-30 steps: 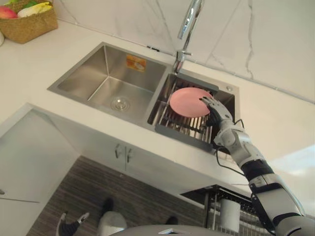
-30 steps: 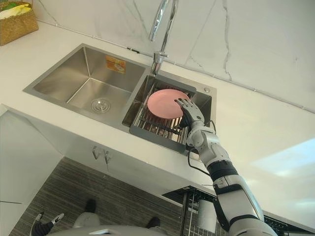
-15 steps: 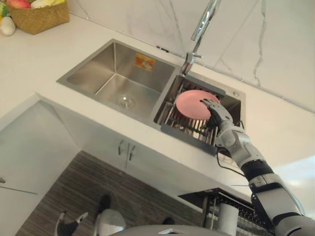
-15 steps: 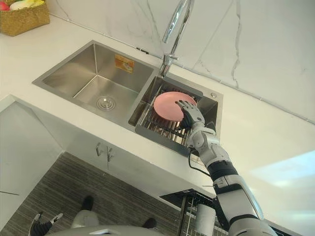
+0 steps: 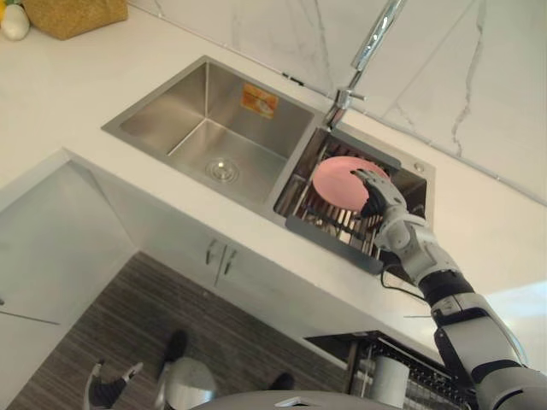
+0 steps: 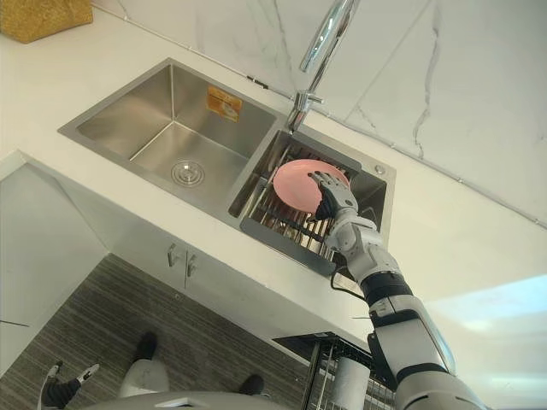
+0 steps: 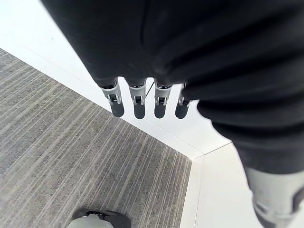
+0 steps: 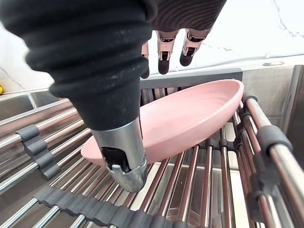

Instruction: Walk over to the sink, pick up the cup, carry it to the dishwasher, place the cup inside the dishwasher, then close the dishwasher door

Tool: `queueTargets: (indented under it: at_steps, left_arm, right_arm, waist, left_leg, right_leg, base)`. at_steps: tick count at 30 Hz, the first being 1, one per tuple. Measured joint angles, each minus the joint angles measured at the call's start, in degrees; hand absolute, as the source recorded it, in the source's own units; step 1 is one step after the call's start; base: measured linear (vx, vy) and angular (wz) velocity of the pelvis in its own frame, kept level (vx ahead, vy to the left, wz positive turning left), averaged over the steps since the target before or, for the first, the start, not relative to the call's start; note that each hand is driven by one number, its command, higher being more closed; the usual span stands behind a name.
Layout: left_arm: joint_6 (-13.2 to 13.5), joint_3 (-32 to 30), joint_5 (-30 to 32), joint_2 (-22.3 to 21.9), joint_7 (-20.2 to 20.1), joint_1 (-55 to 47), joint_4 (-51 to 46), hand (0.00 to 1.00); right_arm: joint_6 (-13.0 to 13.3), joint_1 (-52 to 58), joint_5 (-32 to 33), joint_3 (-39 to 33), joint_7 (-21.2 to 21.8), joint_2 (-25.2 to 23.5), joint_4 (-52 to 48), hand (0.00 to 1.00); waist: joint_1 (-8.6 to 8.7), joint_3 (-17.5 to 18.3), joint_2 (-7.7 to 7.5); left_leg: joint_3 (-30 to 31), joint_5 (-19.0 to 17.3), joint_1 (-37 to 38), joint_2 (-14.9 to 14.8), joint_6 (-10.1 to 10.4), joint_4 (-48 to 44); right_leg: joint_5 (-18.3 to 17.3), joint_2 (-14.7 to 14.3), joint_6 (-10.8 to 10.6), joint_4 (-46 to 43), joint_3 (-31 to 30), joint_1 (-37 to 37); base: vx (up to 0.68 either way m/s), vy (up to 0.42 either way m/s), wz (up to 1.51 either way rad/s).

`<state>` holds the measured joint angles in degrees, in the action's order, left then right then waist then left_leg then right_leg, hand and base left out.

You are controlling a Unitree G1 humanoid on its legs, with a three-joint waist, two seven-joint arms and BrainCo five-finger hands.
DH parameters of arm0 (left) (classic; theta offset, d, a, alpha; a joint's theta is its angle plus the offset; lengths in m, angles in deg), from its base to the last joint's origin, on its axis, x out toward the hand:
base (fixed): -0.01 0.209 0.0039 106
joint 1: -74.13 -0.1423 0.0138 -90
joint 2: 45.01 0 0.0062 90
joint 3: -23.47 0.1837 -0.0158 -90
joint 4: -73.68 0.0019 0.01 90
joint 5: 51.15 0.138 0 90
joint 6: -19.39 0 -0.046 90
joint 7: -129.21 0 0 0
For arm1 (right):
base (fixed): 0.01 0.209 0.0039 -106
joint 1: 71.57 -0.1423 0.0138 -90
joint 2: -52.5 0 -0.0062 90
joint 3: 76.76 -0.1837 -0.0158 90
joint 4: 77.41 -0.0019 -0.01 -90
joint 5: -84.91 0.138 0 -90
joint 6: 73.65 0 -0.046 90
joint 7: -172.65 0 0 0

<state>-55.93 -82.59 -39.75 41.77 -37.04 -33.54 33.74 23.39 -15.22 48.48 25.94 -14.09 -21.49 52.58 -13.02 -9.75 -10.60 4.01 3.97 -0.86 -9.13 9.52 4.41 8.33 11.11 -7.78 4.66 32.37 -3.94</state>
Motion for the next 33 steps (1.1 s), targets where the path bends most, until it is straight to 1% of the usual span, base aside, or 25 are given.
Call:
queueTargets:
  at_steps: [3, 4, 6, 10, 17, 19, 24, 27, 29, 30, 33]
  left_arm:
    - [-0.3, 0.0, 0.0, 0.2, 0.0, 0.0, 0.0, 0.00]
    - [-0.5, 0.0, 0.0, 0.2, -0.1, 0.0, -0.1, 0.00]
    - [-0.7, 0.0, 0.0, 0.2, -0.1, 0.0, -0.1, 0.00]
    - [-1.1, 0.0, 0.0, 0.2, -0.2, 0.0, -0.3, 0.00]
    - [-1.2, 0.1, 0.0, 0.9, -0.4, 0.0, -2.4, 0.00]
    - [-1.2, 0.1, -0.1, 1.3, -0.4, 0.0, -2.4, 0.00]
    - [-1.2, 0.2, -0.1, 2.0, -0.5, 0.0, -3.0, 0.00]
    - [-1.3, 0.3, -0.1, 2.0, -1.1, 0.0, -3.3, 0.00]
    - [-1.8, 0.4, -0.1, 2.0, -1.7, 0.0, -3.7, 0.00]
    - [-2.2, 0.3, -0.1, 2.0, -1.7, 0.0, -4.0, 0.00]
    - [-2.2, 0.3, -0.1, 2.0, -1.8, 0.0, -4.0, 0.00]
  right_arm:
    - [0.0, 0.0, 0.0, 0.0, -0.1, 0.0, 0.6, 0.00]
    - [-0.1, -0.1, 0.0, 0.0, -0.1, 0.0, 1.5, 0.00]
    - [-0.7, -0.1, -0.1, 0.0, 0.0, 0.0, 1.8, 0.00]
    - [-1.1, -0.1, -0.1, 0.0, 0.0, 0.0, 1.8, 0.00]
    - [-1.6, -1.7, 0.0, -0.1, 0.3, 0.0, 3.8, 0.00]
    - [-1.8, -1.7, 0.0, 0.0, 0.2, 0.0, 3.9, 0.00]
    - [-1.8, -1.7, -0.1, -0.1, 0.2, 0.0, 3.9, 0.00]
    - [-2.3, -1.7, 0.0, -0.1, 0.2, 0.0, 3.9, 0.00]
    - [-2.3, -1.7, 0.0, -0.1, 0.6, 0.0, 3.9, 0.00]
    - [-2.4, -1.7, 0.0, -0.3, 1.6, 0.0, 3.9, 0.00]
    - [-2.6, -1.7, 0.0, -0.6, 2.9, 0.1, 4.2, 0.00]
  waist:
    - [-0.56, -0.1, -0.15]
    - [-0.99, -0.1, -0.15]
    - [-1.23, -0.1, -0.16]
    - [-1.53, -0.3, -0.27]
    - [-2.00, -1.9, -1.33]
    - [-2.18, -2.1, -1.38]
    - [-2.46, -2.4, -1.53]
    - [-2.63, -2.5, -1.51]
    - [-2.69, -2.5, -1.55]
    - [-2.80, -2.7, -1.74]
    - [-2.89, -3.0, -2.11]
  left_leg:
    - [0.0, 0.0, 0.0, 0.0, 0.0, 0.0]
    - [0.0, 0.0, 0.0, 0.0, 0.0, 0.0]
    - [0.0, 0.0, -0.1, 0.0, 0.0, 0.2]
    - [0.0, -0.1, -0.2, 0.0, 0.1, 0.3]
    - [0.1, -0.1, -1.0, 0.0, 0.1, 0.0]
    - [0.4, 0.0, -1.2, 0.0, 0.1, 0.0]
    - [0.6, 0.0, -1.3, 0.0, 0.1, 0.0]
    - [0.6, 0.0, -1.3, 0.0, 0.1, 0.0]
    - [0.7, -0.1, -1.3, 0.0, 0.1, 0.0]
    - [0.7, 0.0, -1.4, -0.1, 0.1, 0.0]
    - [0.7, 0.2, -1.9, -0.1, 0.2, 0.0]
  right_leg:
    - [-0.3, 0.0, 0.4, 0.0, 0.0, 0.0]
    - [-0.4, 0.0, 0.4, 0.0, 0.0, 0.0]
    - [-0.4, 0.0, 0.5, 0.0, 0.0, 0.0]
    - [-0.7, 0.0, 0.3, 0.0, 0.0, 0.0]
    - [-0.8, -0.1, 0.3, 0.0, -0.1, 1.1]
    - [-0.2, -0.1, 0.0, 0.0, -0.1, 1.3]
    - [-0.2, -0.1, 0.1, 0.0, -0.3, 1.3]
    - [-0.2, -0.1, 0.1, -0.1, -0.3, 1.3]
    - [-0.8, -0.1, 0.7, -0.5, -0.3, 1.3]
    - [-1.0, -0.1, 0.6, -0.7, -0.3, 1.5]
    - [-1.2, -0.1, 0.7, -0.8, -0.4, 1.9]
  base:
    - [0.00, 0.000, 0.00]
    - [0.00, 0.000, 0.00]
    - [0.00, 0.000, 0.00]
    - [0.00, 0.000, 0.00]
    - [0.00, -0.001, 0.00]
    - [0.04, -0.011, 0.02]
    - [0.01, -0.004, 0.01]
    - [-0.02, -0.001, 0.00]
    - [-0.04, 0.000, 0.02]
    - [-0.05, 0.000, 0.01]
    - [-0.03, -0.001, 0.01]
